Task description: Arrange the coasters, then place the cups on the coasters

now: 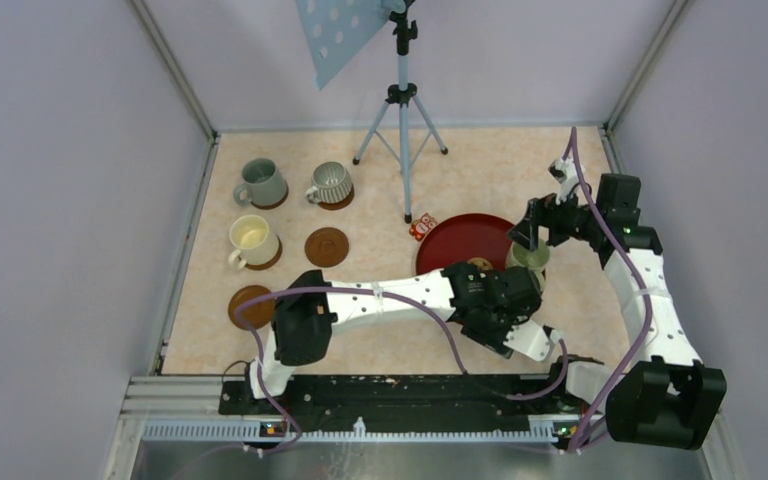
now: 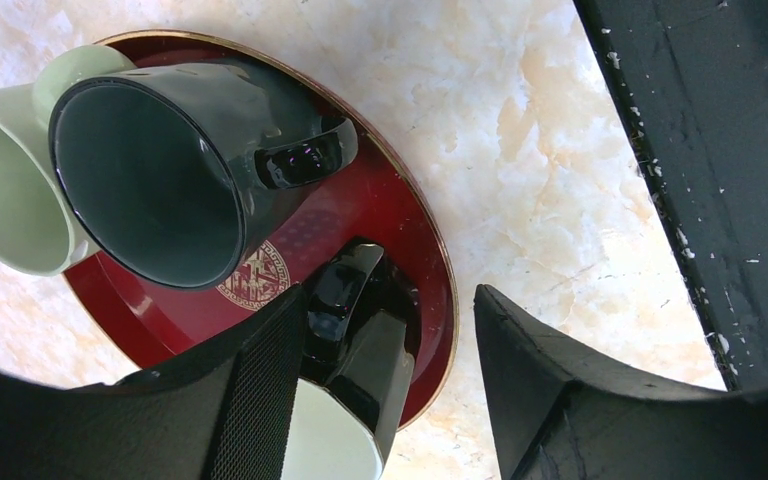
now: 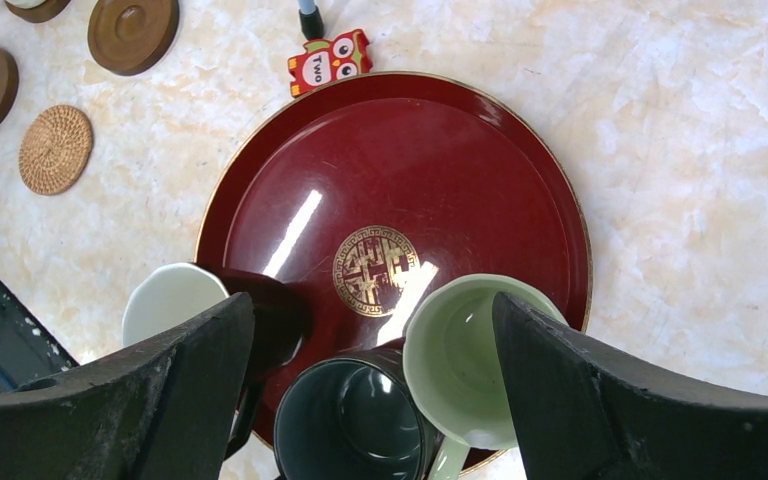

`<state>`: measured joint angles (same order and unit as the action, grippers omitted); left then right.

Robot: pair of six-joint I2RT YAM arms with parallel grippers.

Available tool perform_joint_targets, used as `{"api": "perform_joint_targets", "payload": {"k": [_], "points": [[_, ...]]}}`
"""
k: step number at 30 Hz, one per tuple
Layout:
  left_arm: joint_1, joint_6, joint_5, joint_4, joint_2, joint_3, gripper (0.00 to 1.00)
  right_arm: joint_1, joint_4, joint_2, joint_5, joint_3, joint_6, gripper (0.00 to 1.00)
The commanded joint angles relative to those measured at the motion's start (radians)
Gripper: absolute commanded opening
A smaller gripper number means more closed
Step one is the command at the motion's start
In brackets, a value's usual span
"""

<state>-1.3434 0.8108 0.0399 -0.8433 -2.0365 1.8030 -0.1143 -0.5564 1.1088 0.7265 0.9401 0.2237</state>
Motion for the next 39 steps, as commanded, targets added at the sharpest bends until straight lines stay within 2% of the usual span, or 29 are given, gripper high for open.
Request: {"api": "perform_joint_targets", "payload": {"k": [1, 10, 21, 32, 39], "points": [[-0.003, -0.001, 0.025, -0.039, 0.003, 0.009, 0.66, -0.005, 0.031, -0.004, 0.024, 0.000, 0.012, 0.87], [-0.002, 0.007, 0.015, -0.055, 0.024, -0.011, 0.58, -0.005, 0.030, 0.001, 0.027, 0.002, 0.014, 0.87], [0.007, 0.020, -0.020, -0.071, 0.058, -0.041, 0.54, -0.005, 0.022, 0.002, 0.033, 0.002, 0.020, 0.87], [0.028, 0.028, -0.031, -0.079, 0.097, -0.072, 0.55, -0.005, 0.021, 0.006, 0.036, 0.002, 0.022, 0.87], [0.040, 0.031, -0.060, -0.082, 0.123, -0.117, 0.60, -0.005, 0.019, 0.010, 0.037, 0.001, 0.023, 0.87]]}}
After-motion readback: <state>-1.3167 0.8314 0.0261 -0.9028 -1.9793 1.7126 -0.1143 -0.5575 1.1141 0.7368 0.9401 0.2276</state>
